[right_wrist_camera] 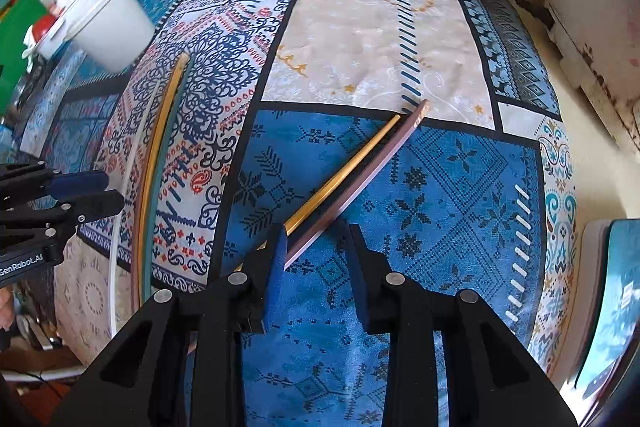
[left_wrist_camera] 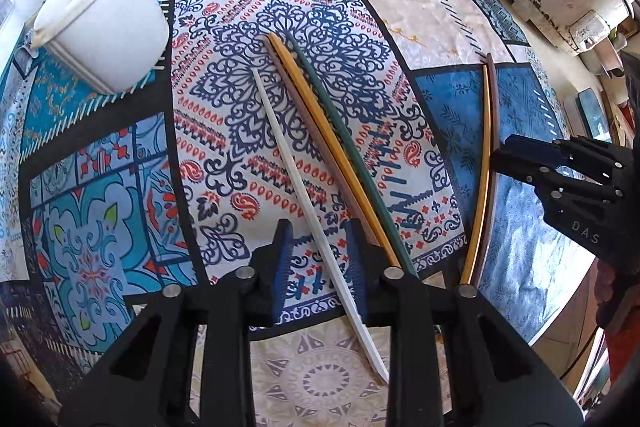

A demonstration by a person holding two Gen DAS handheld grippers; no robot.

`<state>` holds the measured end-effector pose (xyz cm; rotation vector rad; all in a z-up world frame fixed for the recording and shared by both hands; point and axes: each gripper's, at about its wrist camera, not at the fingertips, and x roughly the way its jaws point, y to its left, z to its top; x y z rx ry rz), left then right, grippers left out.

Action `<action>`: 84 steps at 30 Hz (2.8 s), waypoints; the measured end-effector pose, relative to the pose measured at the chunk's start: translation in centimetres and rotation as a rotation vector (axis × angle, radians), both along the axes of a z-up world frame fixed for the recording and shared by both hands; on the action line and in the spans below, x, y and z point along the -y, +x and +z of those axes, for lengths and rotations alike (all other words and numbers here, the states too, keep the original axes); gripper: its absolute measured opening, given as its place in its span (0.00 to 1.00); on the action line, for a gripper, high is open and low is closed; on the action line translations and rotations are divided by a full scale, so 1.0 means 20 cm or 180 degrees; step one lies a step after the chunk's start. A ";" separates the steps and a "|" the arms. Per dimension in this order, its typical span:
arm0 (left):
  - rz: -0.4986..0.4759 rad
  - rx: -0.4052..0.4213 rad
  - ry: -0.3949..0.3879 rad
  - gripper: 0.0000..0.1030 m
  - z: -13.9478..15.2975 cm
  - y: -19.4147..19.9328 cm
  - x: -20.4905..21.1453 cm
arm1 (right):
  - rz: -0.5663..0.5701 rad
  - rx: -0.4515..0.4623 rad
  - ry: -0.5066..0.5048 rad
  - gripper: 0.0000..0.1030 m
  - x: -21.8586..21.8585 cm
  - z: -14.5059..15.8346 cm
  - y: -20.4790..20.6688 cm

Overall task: Organize utensils
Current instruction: 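Grasp the white chopstick with the left tool while the right tool grasps the brown chopstick, then lower the white chopstick into the cup with the left tool while the right tool lowers the brown one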

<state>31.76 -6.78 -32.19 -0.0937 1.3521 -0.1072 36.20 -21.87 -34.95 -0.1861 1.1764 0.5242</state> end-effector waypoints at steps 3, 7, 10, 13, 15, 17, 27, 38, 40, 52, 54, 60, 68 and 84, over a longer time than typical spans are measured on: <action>0.0093 0.0015 0.0079 0.14 -0.02 -0.02 0.00 | 0.0092 -0.0076 0.0062 0.16 0.05 0.00 0.01; 0.0231 0.0045 0.0037 0.07 -0.03 -0.05 -0.04 | 0.0089 -0.0143 0.0060 0.08 0.14 0.00 0.03; 0.0326 0.0070 0.0024 0.06 -0.02 -0.08 -0.11 | 0.0022 -0.0165 0.0046 0.07 0.22 0.02 0.06; 0.0406 0.0069 0.0017 0.05 -0.01 -0.11 -0.20 | -0.0077 -0.0205 0.0070 0.07 0.28 0.02 0.10; 0.0462 0.0051 0.0019 0.05 -0.01 -0.11 -0.25 | -0.0139 -0.0238 0.0084 0.07 0.29 0.03 0.12; 0.0482 0.0018 -0.0019 0.05 -0.01 -0.12 -0.28 | -0.0167 -0.0256 0.0089 0.07 0.30 0.03 0.14; 0.0175 0.0021 0.0298 0.05 -0.01 -0.10 -0.18 | -0.0057 -0.0003 -0.0150 0.07 0.19 0.04 0.14; 0.0182 -0.0021 0.0158 0.03 -0.03 0.06 -0.17 | -0.0260 -0.0116 0.0235 0.05 0.21 0.06 0.21; 0.0200 0.0026 0.0187 0.03 -0.01 0.06 -0.20 | -0.0305 -0.0083 0.0309 0.05 0.25 0.10 0.20; 0.0444 0.0435 0.0094 0.03 0.21 -0.01 -0.31 | -0.0388 0.0270 0.0574 0.05 0.25 0.34 0.15; 0.0470 0.0502 0.0087 0.03 0.24 -0.02 -0.31 | -0.0364 0.0327 0.0613 0.05 0.22 0.38 0.15; 0.0564 0.0702 0.0075 0.03 0.35 -0.07 -0.35 | -0.0288 0.0522 0.0742 0.05 0.13 0.50 0.15; 0.0666 0.0941 0.0041 0.03 0.50 -0.11 -0.43 | -0.0168 0.0729 0.0936 0.05 -0.01 0.65 0.18; 0.0898 0.1501 0.0051 0.03 0.84 -0.03 -0.75 | 0.0237 0.1192 0.1299 0.05 -0.49 0.93 0.28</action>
